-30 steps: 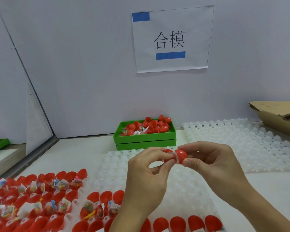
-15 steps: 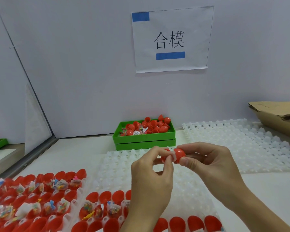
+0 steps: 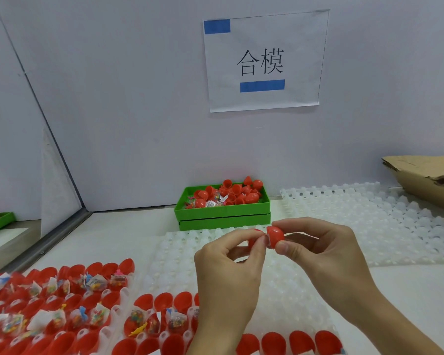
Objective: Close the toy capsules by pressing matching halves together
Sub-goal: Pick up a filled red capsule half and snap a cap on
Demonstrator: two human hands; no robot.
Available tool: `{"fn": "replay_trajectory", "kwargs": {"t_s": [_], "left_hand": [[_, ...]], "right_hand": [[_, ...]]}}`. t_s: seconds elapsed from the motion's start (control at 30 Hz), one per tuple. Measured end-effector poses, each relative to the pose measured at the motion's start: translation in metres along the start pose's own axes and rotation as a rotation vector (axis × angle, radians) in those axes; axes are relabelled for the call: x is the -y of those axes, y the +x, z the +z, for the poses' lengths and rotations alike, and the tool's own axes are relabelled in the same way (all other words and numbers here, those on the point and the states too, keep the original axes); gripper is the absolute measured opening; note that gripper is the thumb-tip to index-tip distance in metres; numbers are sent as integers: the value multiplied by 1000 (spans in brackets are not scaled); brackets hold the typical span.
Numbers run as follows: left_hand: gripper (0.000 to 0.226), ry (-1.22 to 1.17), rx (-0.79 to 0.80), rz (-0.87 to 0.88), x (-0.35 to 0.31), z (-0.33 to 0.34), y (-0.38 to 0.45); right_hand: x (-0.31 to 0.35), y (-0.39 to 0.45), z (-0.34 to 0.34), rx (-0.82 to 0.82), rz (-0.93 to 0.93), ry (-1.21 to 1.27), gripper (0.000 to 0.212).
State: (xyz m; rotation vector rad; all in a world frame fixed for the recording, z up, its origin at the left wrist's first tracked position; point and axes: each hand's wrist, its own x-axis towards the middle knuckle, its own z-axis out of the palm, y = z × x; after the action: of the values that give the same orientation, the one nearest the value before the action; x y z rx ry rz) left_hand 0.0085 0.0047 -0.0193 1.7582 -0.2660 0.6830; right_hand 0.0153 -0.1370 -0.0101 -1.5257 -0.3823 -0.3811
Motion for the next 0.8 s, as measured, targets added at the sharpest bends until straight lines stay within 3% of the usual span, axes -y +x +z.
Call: {"fn": "replay_trajectory", "kwargs": {"t_s": [0.13,0.27,0.37,0.5,0.67,0.8], "left_hand": [[14,-69,-18,-72,1,1,-1],[21,92,9,90,1,4,-5],[36,216,49,212,0,5,-6],[69,130,93,161,-2,0,-4],[29,-67,157,41,-1,-6,3],[28,-159,258,22,-4,-10,5]], "right_hand": [[-1,-2,3,6,-26,-10,31],[-1,-2,3,-39,-44,-14,30],[0,0,0,-80,-45,-22,24],[1,1,-6,-43,-10,-31,17],[3,2,-10,68,32,-32,27],[4,2,-11,96,46,-31,33]]}}
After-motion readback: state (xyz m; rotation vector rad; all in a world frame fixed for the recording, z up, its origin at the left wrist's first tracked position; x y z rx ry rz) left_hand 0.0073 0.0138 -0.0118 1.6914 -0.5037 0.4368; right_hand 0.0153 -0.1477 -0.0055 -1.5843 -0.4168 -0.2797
